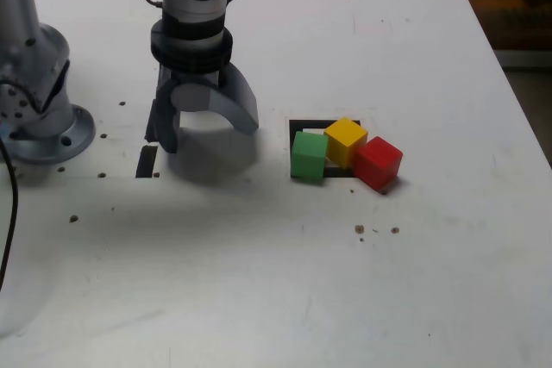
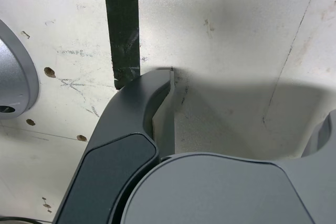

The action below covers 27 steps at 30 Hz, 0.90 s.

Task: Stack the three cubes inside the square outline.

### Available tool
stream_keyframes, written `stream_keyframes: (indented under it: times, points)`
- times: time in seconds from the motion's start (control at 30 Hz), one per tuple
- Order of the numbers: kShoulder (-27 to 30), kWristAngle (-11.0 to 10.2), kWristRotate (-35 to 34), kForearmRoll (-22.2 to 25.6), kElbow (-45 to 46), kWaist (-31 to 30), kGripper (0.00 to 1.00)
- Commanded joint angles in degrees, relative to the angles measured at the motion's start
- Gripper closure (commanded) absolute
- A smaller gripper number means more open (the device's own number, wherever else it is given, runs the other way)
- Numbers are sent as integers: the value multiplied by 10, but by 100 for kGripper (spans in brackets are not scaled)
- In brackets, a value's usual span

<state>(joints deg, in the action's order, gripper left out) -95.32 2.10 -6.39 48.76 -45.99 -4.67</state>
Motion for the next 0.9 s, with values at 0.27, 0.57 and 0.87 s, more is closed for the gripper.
stream_keyframes:
  times: [0.27,0.57,0.87]
  points:
    - [-1,-5,1,0,-2,1,1]
    - [-3,-15,2,6,-9,1,0]
    - [-7,-22,2,7,-12,1,0]
